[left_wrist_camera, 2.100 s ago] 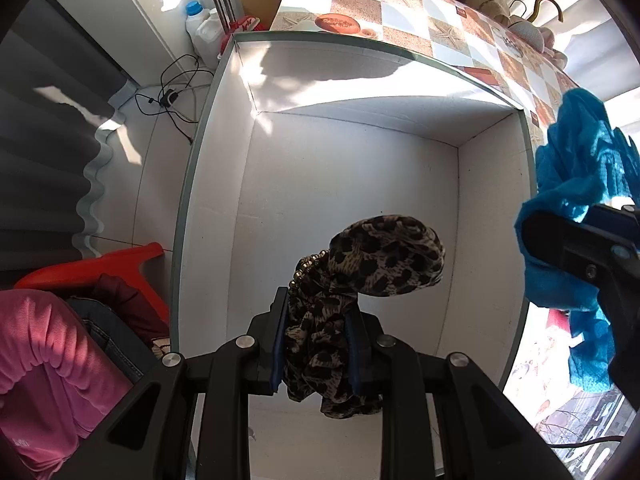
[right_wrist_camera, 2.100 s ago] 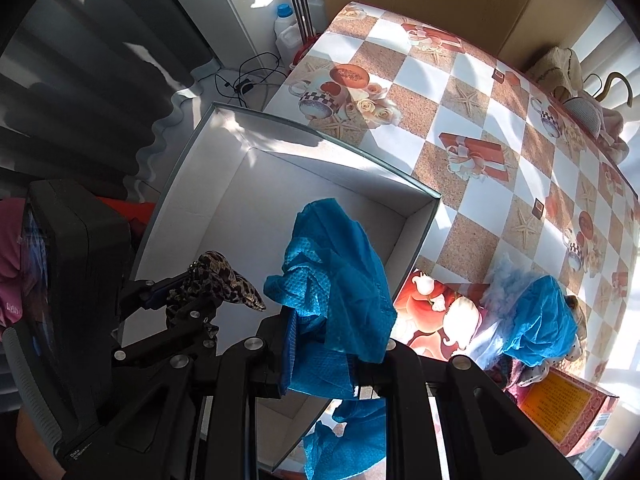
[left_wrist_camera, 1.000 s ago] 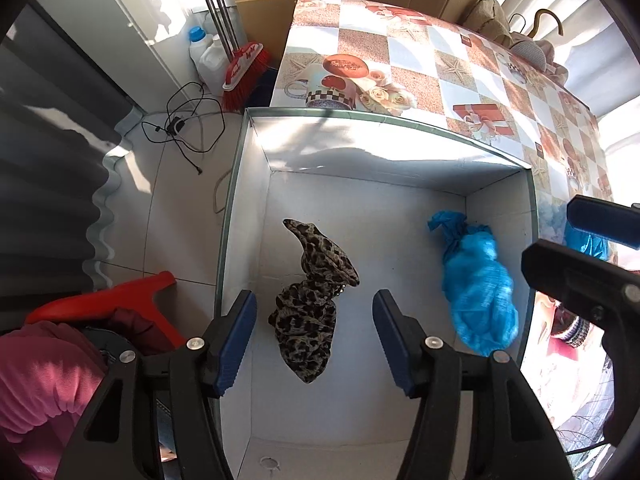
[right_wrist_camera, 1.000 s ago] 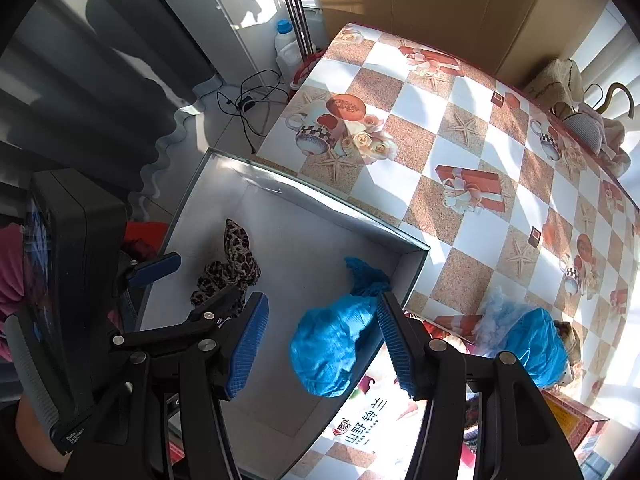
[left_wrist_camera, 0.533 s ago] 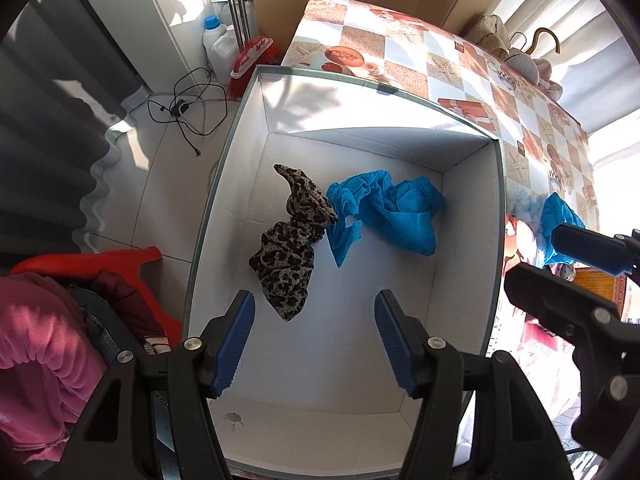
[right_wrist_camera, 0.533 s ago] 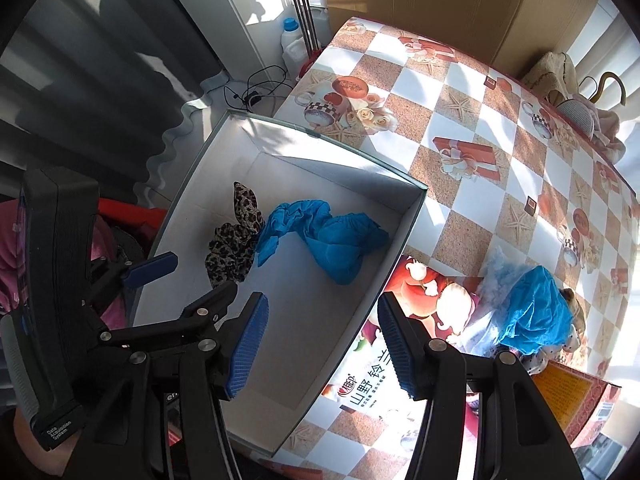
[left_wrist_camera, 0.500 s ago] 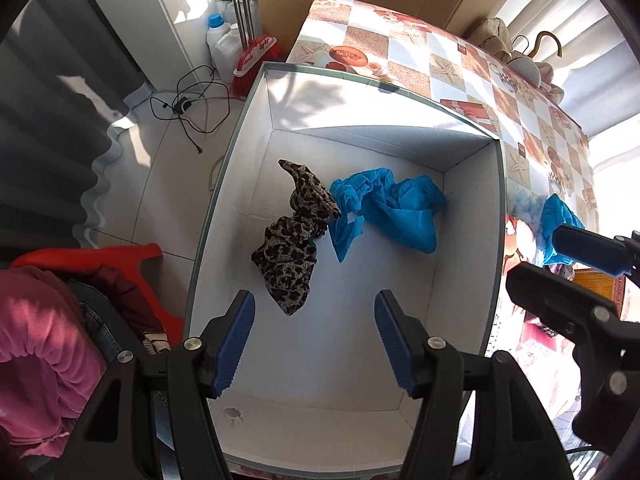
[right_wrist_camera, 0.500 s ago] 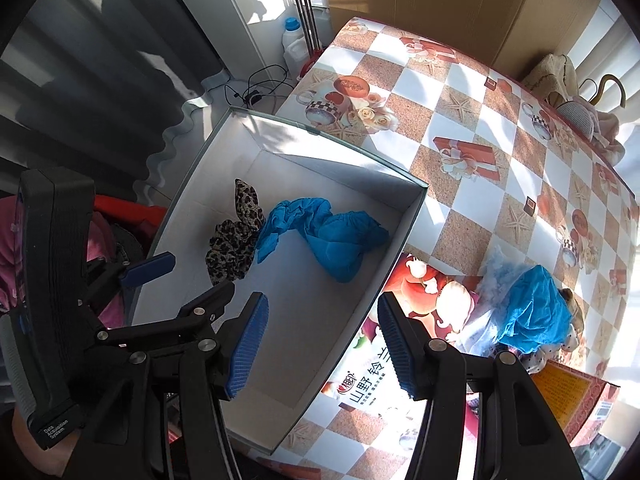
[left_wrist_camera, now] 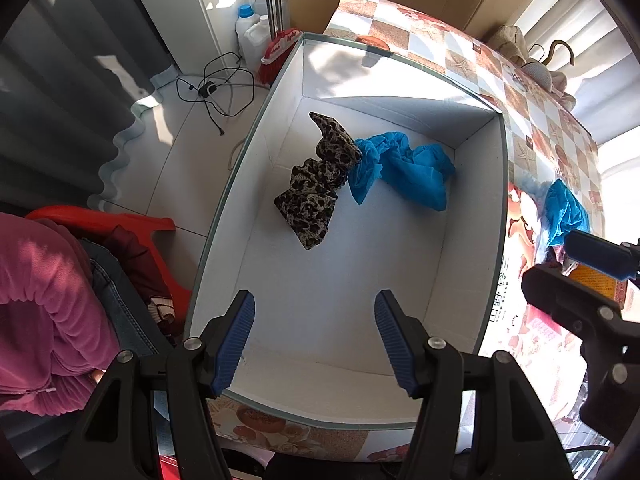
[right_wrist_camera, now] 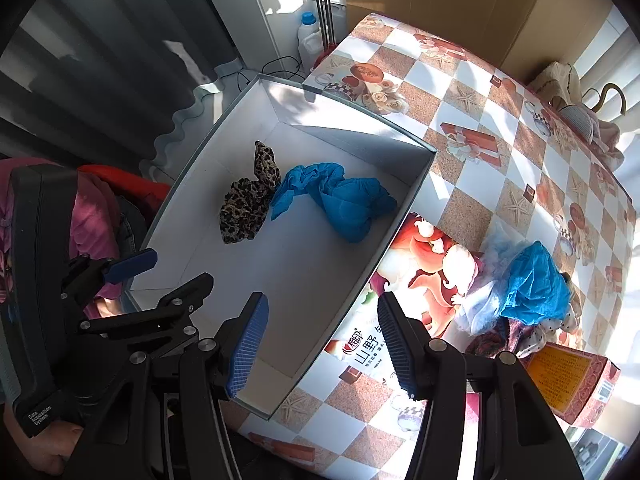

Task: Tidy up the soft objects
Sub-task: 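Move both grippers back toward the pile of soft items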

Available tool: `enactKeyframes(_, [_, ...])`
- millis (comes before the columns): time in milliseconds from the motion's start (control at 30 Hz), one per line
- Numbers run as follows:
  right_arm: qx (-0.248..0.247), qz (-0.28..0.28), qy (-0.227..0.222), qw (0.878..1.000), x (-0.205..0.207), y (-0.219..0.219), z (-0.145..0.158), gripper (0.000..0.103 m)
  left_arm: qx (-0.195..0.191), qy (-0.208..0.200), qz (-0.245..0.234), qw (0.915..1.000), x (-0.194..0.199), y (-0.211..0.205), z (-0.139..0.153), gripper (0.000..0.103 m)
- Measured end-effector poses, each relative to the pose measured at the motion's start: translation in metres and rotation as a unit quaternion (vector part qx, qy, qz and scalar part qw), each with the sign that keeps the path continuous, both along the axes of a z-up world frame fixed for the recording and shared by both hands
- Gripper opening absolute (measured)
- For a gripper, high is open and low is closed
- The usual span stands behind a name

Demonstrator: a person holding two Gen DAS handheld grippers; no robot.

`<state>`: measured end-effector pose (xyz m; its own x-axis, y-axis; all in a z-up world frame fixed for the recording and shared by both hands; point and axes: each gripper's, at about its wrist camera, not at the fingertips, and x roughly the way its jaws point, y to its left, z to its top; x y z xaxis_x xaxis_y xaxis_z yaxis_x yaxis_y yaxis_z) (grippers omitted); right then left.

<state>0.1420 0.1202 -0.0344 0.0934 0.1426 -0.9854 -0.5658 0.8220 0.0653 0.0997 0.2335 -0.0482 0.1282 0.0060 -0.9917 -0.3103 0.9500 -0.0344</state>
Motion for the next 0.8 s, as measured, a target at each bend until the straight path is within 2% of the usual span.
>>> enactKeyframes(400, [0.006, 0.010, 0.010, 1.000, -0.023, -0.022, -0.002, 0.059, 0.010, 0.001, 0.000, 0.9999, -0.015, -0.019, 0.005, 0.066])
enactKeyframes(800, [0.008, -0.023, 0.022, 0.999, -0.030, -0.074, -0.014, 0.059, 0.015, 0.003, -0.051, 0.9986, -0.019, -0.063, 0.007, 0.067])
